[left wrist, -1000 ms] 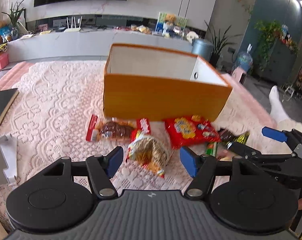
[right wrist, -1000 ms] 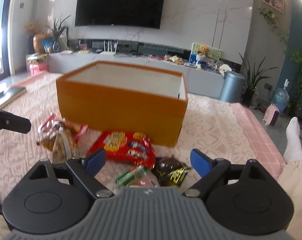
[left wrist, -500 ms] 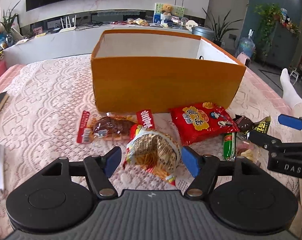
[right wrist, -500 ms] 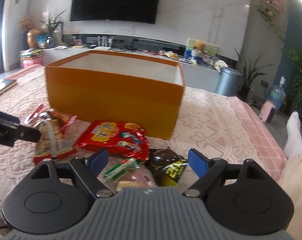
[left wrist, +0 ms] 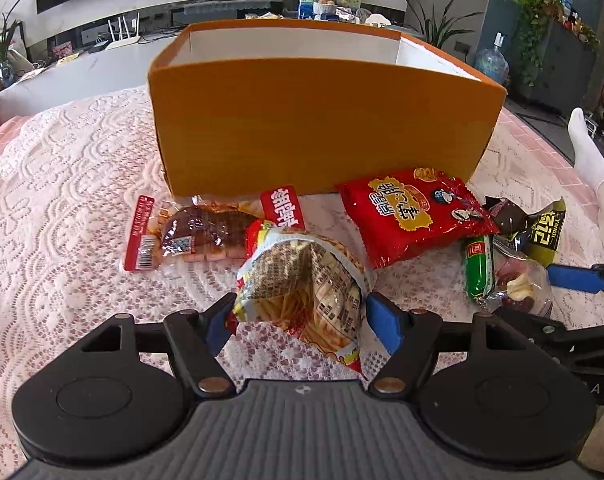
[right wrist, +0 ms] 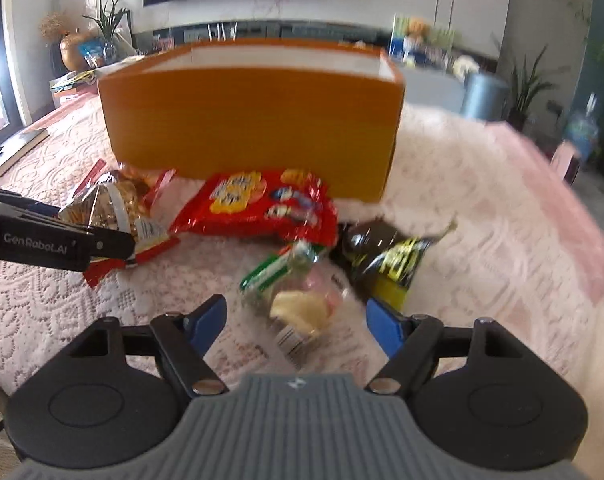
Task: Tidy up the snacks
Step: 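Grasp striped fries bag with left gripper while right grasps clear cookie bag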
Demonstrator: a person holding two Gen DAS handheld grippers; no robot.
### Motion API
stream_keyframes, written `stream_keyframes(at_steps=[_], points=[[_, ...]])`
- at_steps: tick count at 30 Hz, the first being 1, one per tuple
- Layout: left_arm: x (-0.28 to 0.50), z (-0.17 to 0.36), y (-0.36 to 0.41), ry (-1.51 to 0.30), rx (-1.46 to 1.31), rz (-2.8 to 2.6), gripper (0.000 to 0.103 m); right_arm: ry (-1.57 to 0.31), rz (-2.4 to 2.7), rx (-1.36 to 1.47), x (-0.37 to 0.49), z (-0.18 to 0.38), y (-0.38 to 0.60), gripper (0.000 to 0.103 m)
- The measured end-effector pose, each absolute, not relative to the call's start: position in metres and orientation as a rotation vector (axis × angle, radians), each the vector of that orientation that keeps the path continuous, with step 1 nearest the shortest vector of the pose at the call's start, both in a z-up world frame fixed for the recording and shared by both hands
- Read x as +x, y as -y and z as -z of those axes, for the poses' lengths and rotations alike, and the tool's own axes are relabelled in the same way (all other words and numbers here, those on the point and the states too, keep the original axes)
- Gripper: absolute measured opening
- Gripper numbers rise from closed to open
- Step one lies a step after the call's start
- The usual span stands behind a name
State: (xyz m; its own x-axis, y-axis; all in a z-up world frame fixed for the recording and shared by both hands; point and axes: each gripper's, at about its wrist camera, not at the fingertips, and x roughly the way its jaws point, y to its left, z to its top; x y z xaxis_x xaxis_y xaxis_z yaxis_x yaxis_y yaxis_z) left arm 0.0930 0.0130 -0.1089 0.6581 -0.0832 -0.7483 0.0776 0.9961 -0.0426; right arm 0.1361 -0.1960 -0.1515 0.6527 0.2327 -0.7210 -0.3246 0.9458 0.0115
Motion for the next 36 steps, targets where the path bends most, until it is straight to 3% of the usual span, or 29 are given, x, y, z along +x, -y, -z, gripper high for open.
stream_keyframes(at_steps=[7, 12, 22, 36], points=[[0.094, 0.114, -0.007, -0.817, 0.002, 0.096, 0.084, -0.835, -0.32, -0.102, 0.143, 0.159, 0.193, 0.07], [0.098, 0.117, -0.003, -0.821, -0.026, 0.088, 0.082, -0.863, -0.324, -0.074, 0.147, 0.164, 0.195, 0.059], [0.094, 0.112, 0.005, -0.817, -0.032, 0.11, 0.061, -0.846, -0.316, -0.108, 0.144, 0.164, 0.188, 0.049], [0.07, 0.081, -0.011, -0.768, -0.134, 0.112, 0.058, -0.757, -0.344, -0.198, 0.117, 0.135, 0.173, 0.046]])
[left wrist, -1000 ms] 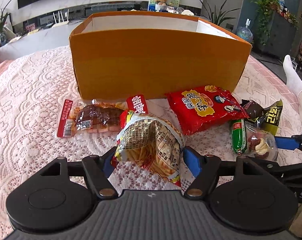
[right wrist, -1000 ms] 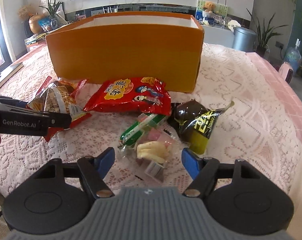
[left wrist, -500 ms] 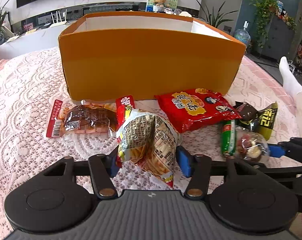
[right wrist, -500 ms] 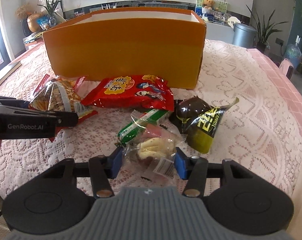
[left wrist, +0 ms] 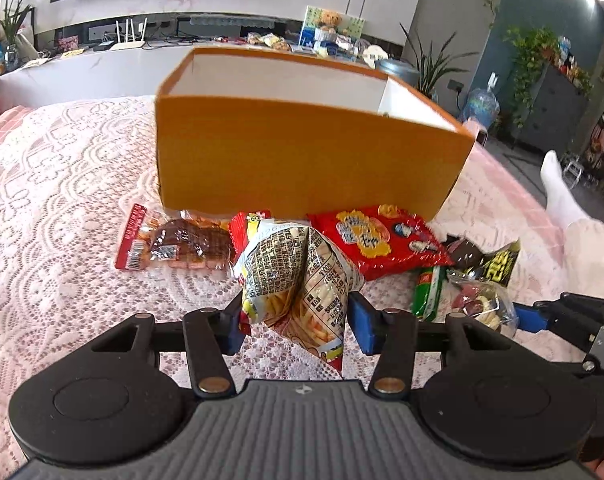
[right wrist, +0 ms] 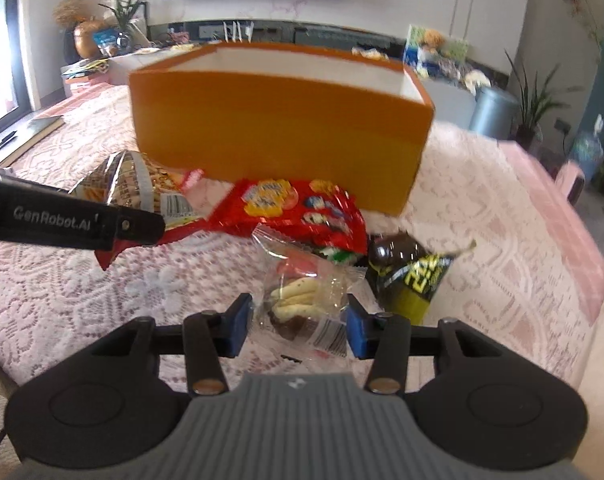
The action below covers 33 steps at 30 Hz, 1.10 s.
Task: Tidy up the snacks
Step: 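Grasp striped fries bag with left gripper while right grasps clear cookie bag, then carry fries bag with left gripper while right gripper carries cookie bag into box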
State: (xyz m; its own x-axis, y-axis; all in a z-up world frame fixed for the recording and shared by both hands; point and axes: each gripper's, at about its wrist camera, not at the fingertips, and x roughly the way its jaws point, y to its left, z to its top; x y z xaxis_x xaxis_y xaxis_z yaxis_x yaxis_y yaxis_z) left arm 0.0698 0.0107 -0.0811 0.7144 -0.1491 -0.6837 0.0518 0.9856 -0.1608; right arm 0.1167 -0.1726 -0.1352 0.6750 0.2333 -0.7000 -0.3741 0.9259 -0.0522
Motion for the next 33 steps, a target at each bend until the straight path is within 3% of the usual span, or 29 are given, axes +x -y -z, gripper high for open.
stream_keyframes(at_steps=[17, 33], points=[[0.069, 0.018, -0.04, -0.697, -0.206, 0.088, 0.058, -0.566, -0.44, -0.268, 0.113, 0.06, 0.14, 0.046], [0.122, -0.029, -0.052, -0.656, -0.159, 0.125, 0.058, -0.507, -0.43, -0.266, 0.202, -0.004, 0.115, 0.046]])
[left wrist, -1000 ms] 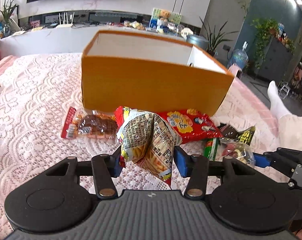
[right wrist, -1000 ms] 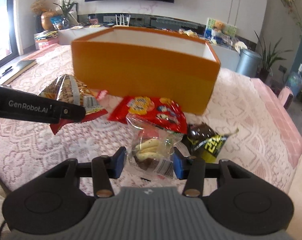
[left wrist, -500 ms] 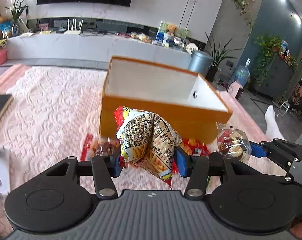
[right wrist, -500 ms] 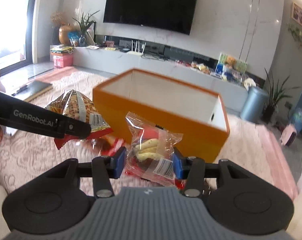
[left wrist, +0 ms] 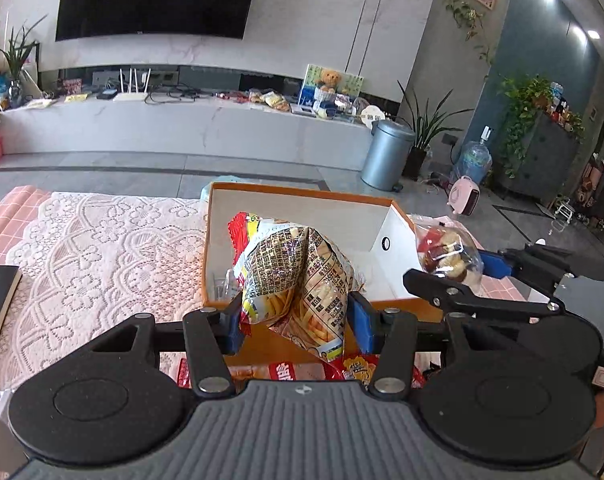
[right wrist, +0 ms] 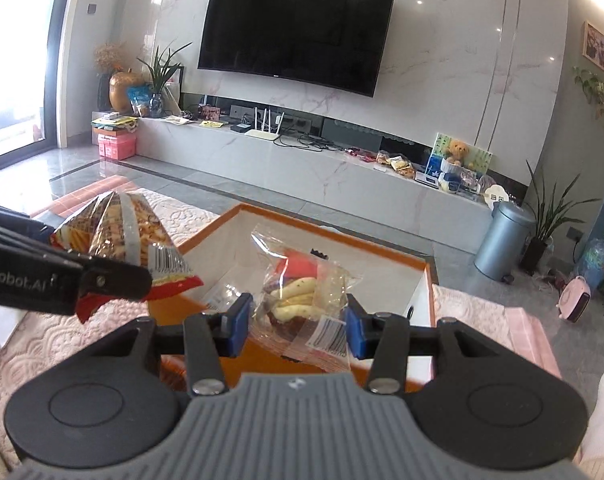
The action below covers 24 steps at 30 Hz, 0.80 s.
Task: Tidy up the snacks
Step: 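Carry fries bag with left gripper while right gripper carries cookie bag into box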
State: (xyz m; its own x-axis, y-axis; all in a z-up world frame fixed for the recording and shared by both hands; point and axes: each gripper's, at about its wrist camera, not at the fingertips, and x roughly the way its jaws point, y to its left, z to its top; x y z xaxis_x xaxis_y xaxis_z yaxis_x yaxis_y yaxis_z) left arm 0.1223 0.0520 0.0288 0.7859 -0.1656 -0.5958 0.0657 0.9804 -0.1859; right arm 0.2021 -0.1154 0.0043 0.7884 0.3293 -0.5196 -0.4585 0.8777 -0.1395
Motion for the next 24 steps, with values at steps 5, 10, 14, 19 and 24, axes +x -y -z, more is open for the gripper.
stream_keyframes(at_steps=[5, 10, 14, 19, 24], points=[[0.144, -0.032, -0.047, -0.675, -0.151, 0.151, 0.058, -0.55, -0.42, -0.288, 0.238, -0.008, 0.112, 0.046], [0.173, -0.03, -0.039, -0.723, -0.139, 0.185, 0.058, -0.633, -0.384, -0.289, 0.276, -0.001, 0.116, 0.046], [0.19, -0.026, -0.03, -0.751, -0.094, 0.194, 0.058, -0.699, -0.365, -0.267, 0.308, 0.009, 0.123, 0.046], [0.208, -0.018, -0.025, -0.785, -0.092, 0.243, 0.058, -0.793, -0.354, -0.27, 0.337, 0.03, 0.123, 0.046], [0.224, -0.005, -0.022, -0.826, -0.065, 0.249, 0.058, -0.859, -0.364, -0.266, 0.356, 0.048, 0.121, 0.046]])
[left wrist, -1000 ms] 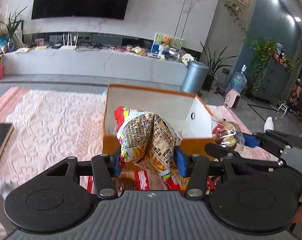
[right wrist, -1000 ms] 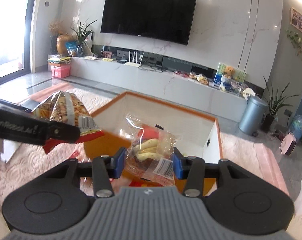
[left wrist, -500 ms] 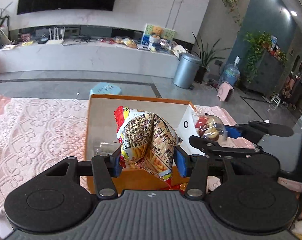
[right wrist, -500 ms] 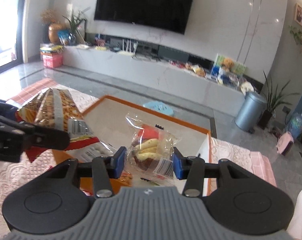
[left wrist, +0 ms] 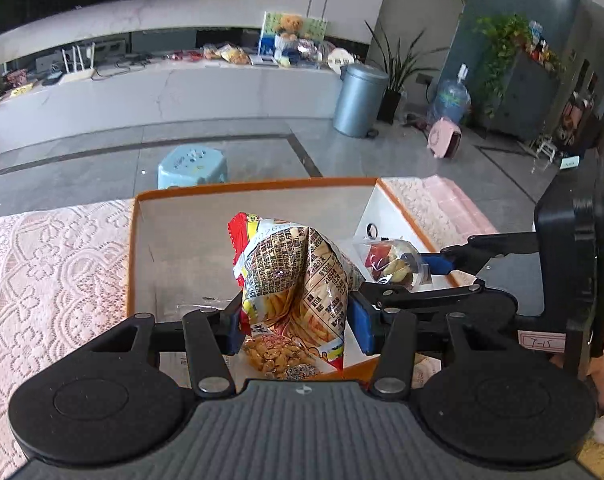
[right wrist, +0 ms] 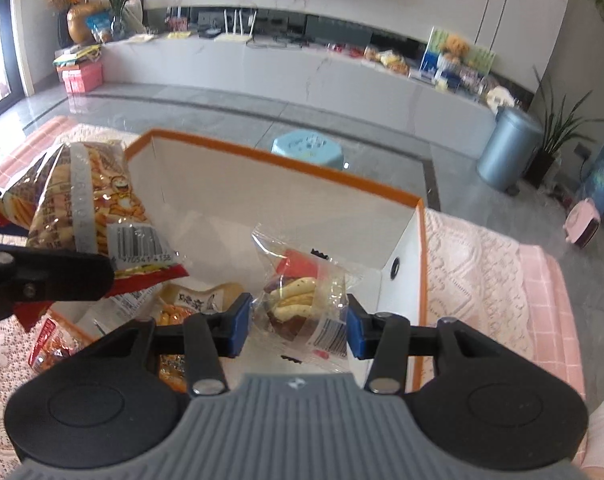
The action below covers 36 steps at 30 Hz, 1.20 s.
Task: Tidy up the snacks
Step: 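Carry fries bag with left gripper while right gripper carries cookie bag into box, then open left gripper dropping fries bag while right gripper releases cookie bag in box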
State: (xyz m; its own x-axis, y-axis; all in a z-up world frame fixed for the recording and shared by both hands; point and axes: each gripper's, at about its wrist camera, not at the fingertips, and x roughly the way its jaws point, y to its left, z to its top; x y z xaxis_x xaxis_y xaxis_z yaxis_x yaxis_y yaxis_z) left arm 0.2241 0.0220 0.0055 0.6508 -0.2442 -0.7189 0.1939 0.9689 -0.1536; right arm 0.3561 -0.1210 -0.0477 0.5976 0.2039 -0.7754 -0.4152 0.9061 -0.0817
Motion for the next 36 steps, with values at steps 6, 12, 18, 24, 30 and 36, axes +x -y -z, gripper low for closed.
stream_keyframes(at_steps=[6, 12, 18, 24, 30, 36], points=[[0.244, 0.014, -0.024, -0.882, -0.047, 0.212, 0.058, -0.94, -0.38, -0.301, 0.369, 0.07, 0.116, 0.046], [0.262, 0.03, -0.017, -0.956, -0.013, 0.199, 0.058, -1.037, -0.398, -0.308, 0.38, 0.087, 0.112, 0.047], [0.269, 0.045, -0.012, -1.044, 0.028, 0.166, 0.059, -1.093, -0.407, -0.253, 0.388, 0.094, 0.118, 0.049], [0.268, 0.051, -0.013, -1.083, 0.043, 0.135, 0.061, -1.129, -0.396, -0.218, 0.396, 0.095, 0.121, 0.052], [0.26, 0.045, -0.007, -1.05, 0.088, 0.125, 0.069, -1.119, -0.396, -0.226, 0.391, 0.087, 0.121, 0.056], [0.243, 0.026, -0.009, -0.985, 0.095, 0.112, 0.079, -1.077, -0.375, -0.216, 0.383, 0.069, 0.129, 0.073]])
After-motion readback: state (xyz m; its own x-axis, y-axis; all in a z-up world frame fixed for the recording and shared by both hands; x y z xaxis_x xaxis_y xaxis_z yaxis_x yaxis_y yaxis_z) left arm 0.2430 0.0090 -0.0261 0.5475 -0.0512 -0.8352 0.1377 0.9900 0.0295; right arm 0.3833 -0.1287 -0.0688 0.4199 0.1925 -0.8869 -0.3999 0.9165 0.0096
